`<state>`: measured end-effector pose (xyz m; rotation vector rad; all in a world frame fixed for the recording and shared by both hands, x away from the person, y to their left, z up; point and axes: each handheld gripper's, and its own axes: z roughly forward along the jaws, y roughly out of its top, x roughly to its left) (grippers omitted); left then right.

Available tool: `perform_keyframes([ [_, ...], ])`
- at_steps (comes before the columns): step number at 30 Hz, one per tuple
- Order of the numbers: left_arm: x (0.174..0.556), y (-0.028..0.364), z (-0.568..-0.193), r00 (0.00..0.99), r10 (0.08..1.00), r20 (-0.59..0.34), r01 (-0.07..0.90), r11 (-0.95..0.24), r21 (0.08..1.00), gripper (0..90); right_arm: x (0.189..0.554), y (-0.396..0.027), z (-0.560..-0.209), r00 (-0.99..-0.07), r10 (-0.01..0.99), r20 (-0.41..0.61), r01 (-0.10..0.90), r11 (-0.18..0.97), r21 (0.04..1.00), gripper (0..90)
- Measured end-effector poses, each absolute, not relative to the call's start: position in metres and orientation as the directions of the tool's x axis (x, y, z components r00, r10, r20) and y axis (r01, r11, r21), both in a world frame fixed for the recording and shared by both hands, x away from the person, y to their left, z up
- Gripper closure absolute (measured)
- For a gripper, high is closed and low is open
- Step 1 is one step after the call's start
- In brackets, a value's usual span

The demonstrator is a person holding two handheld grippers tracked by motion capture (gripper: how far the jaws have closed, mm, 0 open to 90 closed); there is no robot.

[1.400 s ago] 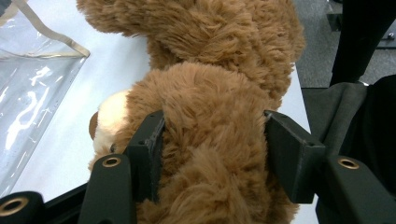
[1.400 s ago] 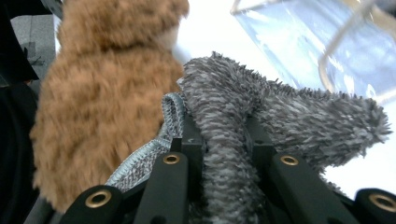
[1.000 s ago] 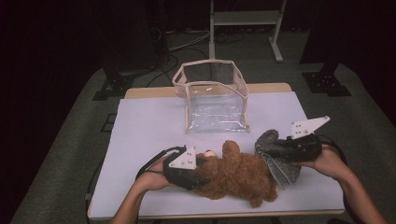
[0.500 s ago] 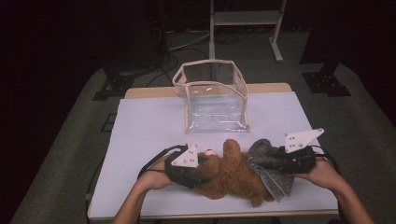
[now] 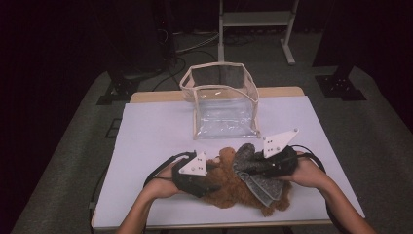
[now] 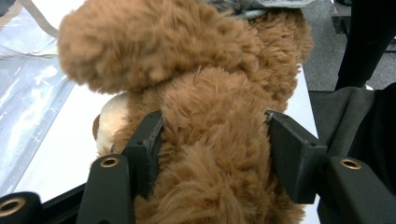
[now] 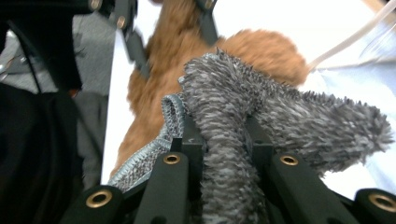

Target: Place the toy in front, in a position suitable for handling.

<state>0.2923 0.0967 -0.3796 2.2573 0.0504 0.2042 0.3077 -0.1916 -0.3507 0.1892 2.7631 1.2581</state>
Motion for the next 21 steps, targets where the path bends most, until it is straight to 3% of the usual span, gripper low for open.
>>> perform_keyframes([
  [6, 0.292, 0.095, -0.379, 0.985, 0.109, 0.135, -0.033, -0.645, 0.763, 40.8, 0.304, -0.205, -0.347, -0.984, 0.173, -0.033, 0.089, 0.649, 0.756, 74.9],
  [13, 0.292, 0.096, -0.379, 0.986, 0.105, 0.133, -0.035, -0.643, 0.765, 40.3, 0.323, -0.185, -0.330, -0.978, 0.201, -0.062, 0.070, 0.592, 0.803, 74.9],
  [21, 0.292, 0.096, -0.379, 0.986, 0.096, 0.139, -0.045, -0.644, 0.763, 40.5, 0.318, -0.181, -0.337, -0.987, 0.158, -0.038, 0.070, 0.620, 0.781, 74.8],
])
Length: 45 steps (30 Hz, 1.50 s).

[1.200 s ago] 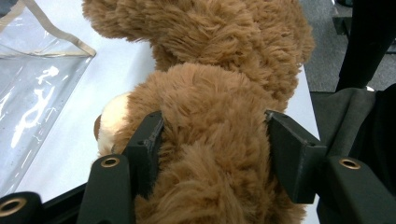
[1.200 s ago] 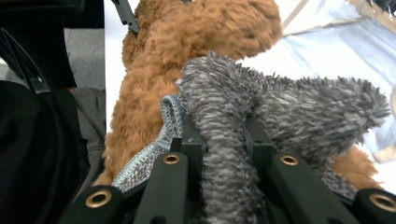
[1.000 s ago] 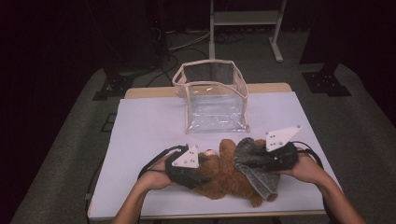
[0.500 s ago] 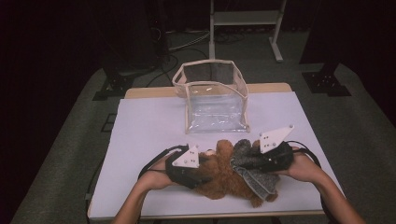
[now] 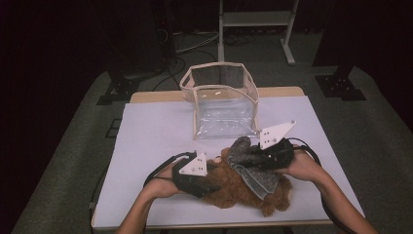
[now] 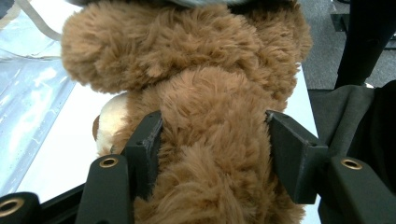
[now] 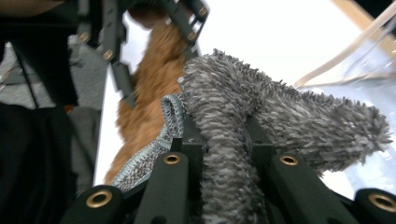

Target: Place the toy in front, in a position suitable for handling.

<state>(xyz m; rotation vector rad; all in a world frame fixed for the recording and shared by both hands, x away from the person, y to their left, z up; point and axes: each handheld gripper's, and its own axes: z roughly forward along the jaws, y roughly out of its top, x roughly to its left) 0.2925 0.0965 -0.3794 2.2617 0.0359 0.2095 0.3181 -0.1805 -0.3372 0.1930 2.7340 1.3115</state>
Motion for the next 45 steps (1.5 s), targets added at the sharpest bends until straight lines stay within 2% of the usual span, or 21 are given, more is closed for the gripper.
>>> perform_keyframes([
  [4, 0.292, 0.095, -0.379, 0.986, 0.099, 0.138, -0.042, -0.644, 0.764, 40.4, 0.310, -0.193, -0.349, -0.990, 0.143, -0.006, 0.090, 0.655, 0.750, 74.8],
  [11, 0.293, 0.095, -0.379, 0.986, 0.101, 0.133, -0.037, -0.644, 0.764, 40.0, 0.312, -0.187, -0.340, -0.989, 0.146, -0.030, 0.067, 0.611, 0.789, 74.7],
  [16, 0.293, 0.096, -0.380, 0.987, 0.101, 0.127, -0.033, -0.639, 0.768, 40.1, 0.308, -0.186, -0.344, -0.991, 0.130, -0.029, 0.062, 0.645, 0.762, 74.5],
  [23, 0.293, 0.094, -0.380, 0.985, 0.110, 0.136, -0.034, -0.644, 0.765, 40.0, 0.303, -0.222, -0.344, -0.975, 0.209, -0.068, 0.096, 0.683, 0.724, 74.4],
  [29, 0.294, 0.092, -0.380, 0.984, 0.115, 0.138, -0.030, -0.649, 0.760, 40.3, 0.300, -0.209, -0.347, -0.981, 0.181, -0.065, 0.075, 0.672, 0.737, 73.9],
  [33, 0.294, 0.092, -0.379, 0.984, 0.115, 0.139, -0.032, -0.646, 0.762, 40.5, 0.301, -0.216, -0.350, -0.980, 0.190, -0.050, 0.092, 0.664, 0.742, 74.2],
  [39, 0.296, 0.087, -0.378, 0.980, 0.132, 0.146, -0.026, -0.651, 0.758, 41.1, 0.301, -0.247, -0.353, -0.961, 0.271, -0.060, 0.140, 0.660, 0.738, 74.4],
  [42, 0.295, 0.086, -0.378, 0.980, 0.133, 0.150, -0.027, -0.655, 0.755, 41.0, 0.299, -0.245, -0.351, -0.962, 0.267, -0.062, 0.135, 0.658, 0.741, 74.4],
  [45, 0.296, 0.086, -0.379, 0.980, 0.134, 0.147, -0.025, -0.652, 0.758, 40.9, 0.296, -0.226, -0.346, -0.973, 0.217, -0.074, 0.087, 0.652, 0.754, 73.8],
])
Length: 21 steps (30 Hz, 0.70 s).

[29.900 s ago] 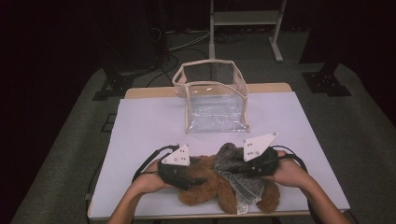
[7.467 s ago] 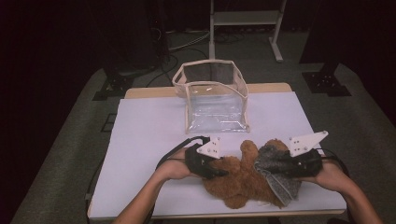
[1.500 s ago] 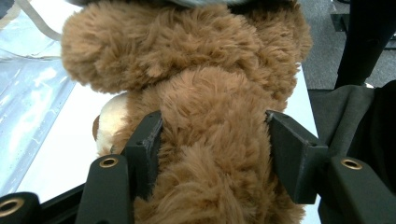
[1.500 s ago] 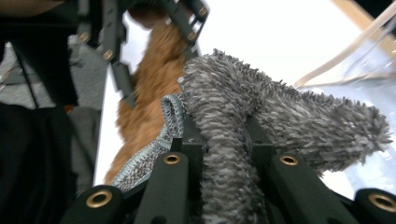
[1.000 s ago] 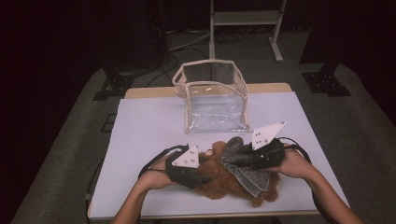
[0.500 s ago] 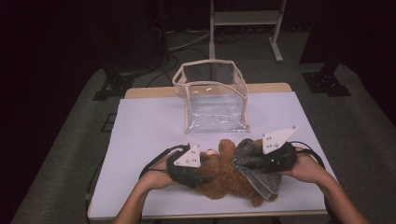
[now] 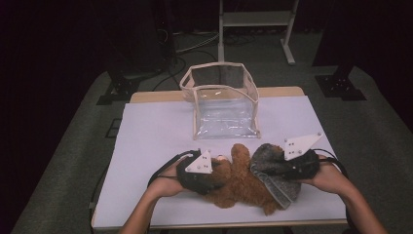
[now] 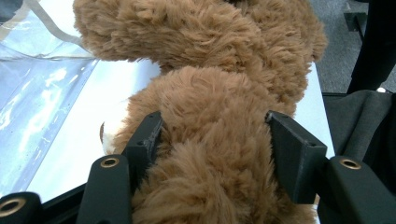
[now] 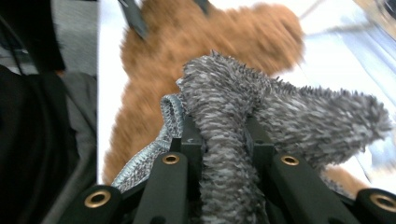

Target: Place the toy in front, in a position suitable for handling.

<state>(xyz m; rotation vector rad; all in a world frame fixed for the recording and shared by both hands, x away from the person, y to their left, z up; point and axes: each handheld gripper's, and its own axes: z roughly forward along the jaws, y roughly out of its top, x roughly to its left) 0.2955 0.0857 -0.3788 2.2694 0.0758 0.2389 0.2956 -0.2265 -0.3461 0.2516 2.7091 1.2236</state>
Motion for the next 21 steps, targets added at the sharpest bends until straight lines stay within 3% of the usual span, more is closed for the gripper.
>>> perform_keyframes([
  [7, 0.296, 0.088, -0.380, 0.980, 0.136, 0.142, -0.021, -0.646, 0.763, 41.0, 0.293, -0.222, -0.354, -0.980, 0.187, -0.061, 0.079, 0.656, 0.750, 74.0],
  [12, 0.296, 0.087, -0.379, 0.980, 0.135, 0.149, -0.026, -0.650, 0.759, 40.8, 0.289, -0.265, -0.362, -0.961, 0.275, -0.033, 0.157, 0.639, 0.753, 74.3],
  [15, 0.297, 0.087, -0.379, 0.980, 0.133, 0.148, -0.026, -0.652, 0.758, 40.7, 0.288, -0.270, -0.362, -0.957, 0.288, -0.028, 0.169, 0.634, 0.755, 74.5],
  [21, 0.298, 0.088, -0.380, 0.981, 0.131, 0.143, -0.025, -0.649, 0.761, 40.6, 0.291, -0.236, -0.353, -0.974, 0.219, -0.061, 0.096, 0.639, 0.763, 74.4],
])
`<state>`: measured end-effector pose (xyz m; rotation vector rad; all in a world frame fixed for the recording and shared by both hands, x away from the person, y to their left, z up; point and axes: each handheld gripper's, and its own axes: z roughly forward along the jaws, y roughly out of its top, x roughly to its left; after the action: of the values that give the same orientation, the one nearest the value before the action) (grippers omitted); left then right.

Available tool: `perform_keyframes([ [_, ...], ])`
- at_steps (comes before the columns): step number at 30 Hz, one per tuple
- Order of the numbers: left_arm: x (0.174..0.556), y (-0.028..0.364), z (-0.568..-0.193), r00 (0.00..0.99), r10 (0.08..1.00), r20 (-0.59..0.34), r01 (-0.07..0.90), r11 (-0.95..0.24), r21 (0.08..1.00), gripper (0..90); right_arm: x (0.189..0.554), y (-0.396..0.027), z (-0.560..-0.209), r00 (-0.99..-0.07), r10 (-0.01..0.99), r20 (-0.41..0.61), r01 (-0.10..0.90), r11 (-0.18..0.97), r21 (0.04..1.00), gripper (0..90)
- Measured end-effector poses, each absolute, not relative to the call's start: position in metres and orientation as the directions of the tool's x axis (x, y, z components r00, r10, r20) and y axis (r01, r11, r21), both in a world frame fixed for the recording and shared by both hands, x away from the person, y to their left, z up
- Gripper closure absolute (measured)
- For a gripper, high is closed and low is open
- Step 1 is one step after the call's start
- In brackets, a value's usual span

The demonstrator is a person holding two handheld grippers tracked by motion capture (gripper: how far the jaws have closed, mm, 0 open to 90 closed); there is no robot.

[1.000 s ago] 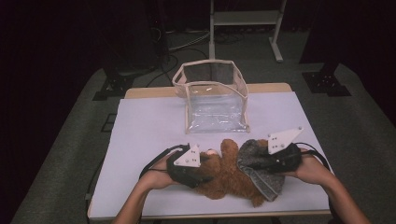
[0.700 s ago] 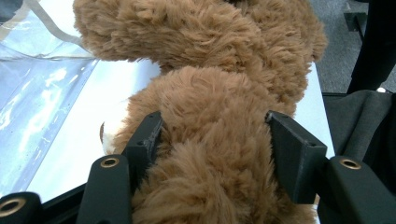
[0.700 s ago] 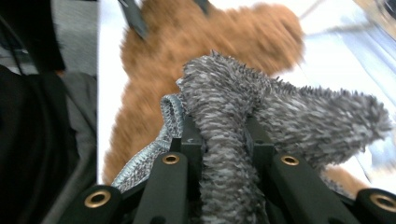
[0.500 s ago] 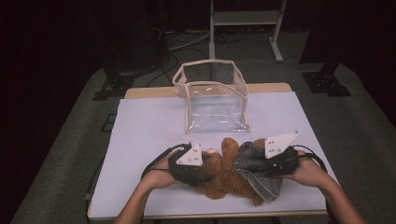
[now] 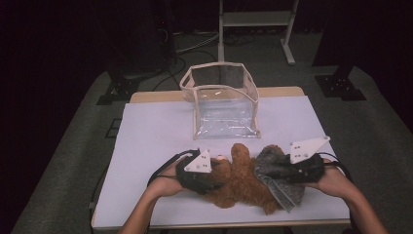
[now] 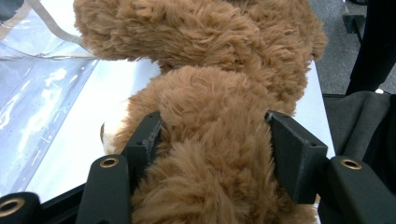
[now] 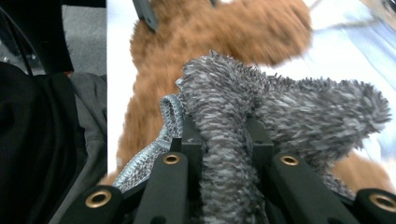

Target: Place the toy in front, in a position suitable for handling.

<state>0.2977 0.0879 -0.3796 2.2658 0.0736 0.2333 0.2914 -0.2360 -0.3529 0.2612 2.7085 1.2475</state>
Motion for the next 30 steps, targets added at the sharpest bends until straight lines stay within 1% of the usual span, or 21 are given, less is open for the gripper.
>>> perform_keyframes([
  [1, 0.298, 0.088, -0.380, 0.981, 0.131, 0.143, -0.025, -0.649, 0.761, 40.5, 0.291, -0.236, -0.353, -0.974, 0.219, -0.061, 0.096, 0.639, 0.763, 74.4],
  [2, 0.298, 0.088, -0.380, 0.981, 0.132, 0.142, -0.024, -0.646, 0.763, 40.4, 0.292, -0.223, -0.353, -0.978, 0.194, -0.073, 0.072, 0.651, 0.755, 74.1],
  [3, 0.298, 0.089, -0.380, 0.981, 0.132, 0.140, -0.023, -0.644, 0.765, 40.0, 0.292, -0.219, -0.353, -0.978, 0.191, -0.084, 0.066, 0.663, 0.746, 74.1],
  [6, 0.300, 0.089, -0.380, 0.980, 0.140, 0.139, -0.018, -0.636, 0.772, 38.4, 0.293, -0.219, -0.356, -0.976, 0.195, -0.094, 0.065, 0.679, 0.731, 74.3],
  [9, 0.300, 0.090, -0.375, 0.979, 0.132, 0.156, -0.036, -0.640, 0.767, 35.8, 0.293, -0.228, -0.365, -0.976, 0.211, -0.050, 0.105, 0.663, 0.741, 75.0],
  [12, 0.299, 0.093, -0.372, 0.978, 0.114, 0.173, -0.059, -0.646, 0.761, 34.6, 0.293, -0.231, -0.369, -0.976, 0.216, -0.033, 0.117, 0.643, 0.757, 75.2],
  [14, 0.301, 0.098, -0.371, 0.980, 0.110, 0.166, -0.058, -0.638, 0.768, 34.2, 0.293, -0.233, -0.373, -0.976, 0.219, -0.022, 0.124, 0.627, 0.769, 75.4],
  [17, 0.307, 0.111, -0.373, 0.986, 0.114, 0.122, -0.029, -0.599, 0.800, 34.0, 0.294, -0.238, -0.378, -0.974, 0.228, -0.004, 0.138, 0.603, 0.786, 75.6],
  [20, 0.309, 0.116, -0.376, 0.989, 0.115, 0.093, -0.009, -0.576, 0.817, 34.1, 0.295, -0.241, -0.380, -0.973, 0.231, 0.009, 0.148, 0.593, 0.791, 75.6],
  [21, 0.310, 0.119, -0.378, 0.991, 0.119, 0.066, 0.012, -0.559, 0.829, 34.9, 0.295, -0.241, -0.380, -0.973, 0.231, 0.012, 0.150, 0.592, 0.792, 75.6],
  [22, 0.311, 0.119, -0.379, 0.991, 0.120, 0.058, 0.018, -0.553, 0.833, 37.1, 0.295, -0.242, -0.380, -0.973, 0.230, 0.012, 0.150, 0.591, 0.792, 75.6],
  [23, 0.311, 0.119, -0.379, 0.991, 0.120, 0.058, 0.018, -0.553, 0.833, 40.9, 0.296, -0.242, -0.380, -0.974, 0.228, 0.012, 0.148, 0.591, 0.793, 75.6],
  [24, 0.310, 0.116, -0.384, 0.991, 0.132, 0.037, 0.041, -0.543, 0.839, 44.2, 0.295, -0.242, -0.380, -0.973, 0.232, 0.015, 0.153, 0.591, 0.792, 75.6],
  [26, 0.309, 0.111, -0.388, 0.990, 0.135, 0.028, 0.050, -0.537, 0.842, 48.5, 0.296, -0.244, -0.377, -0.972, 0.234, 0.016, 0.156, 0.593, 0.790, 75.5],
  [30, 0.307, 0.103, -0.389, 0.989, 0.144, 0.024, 0.058, -0.537, 0.842, 50.7, 0.296, -0.248, -0.365, -0.969, 0.245, -0.014, 0.144, 0.614, 0.776, 75.5],
])
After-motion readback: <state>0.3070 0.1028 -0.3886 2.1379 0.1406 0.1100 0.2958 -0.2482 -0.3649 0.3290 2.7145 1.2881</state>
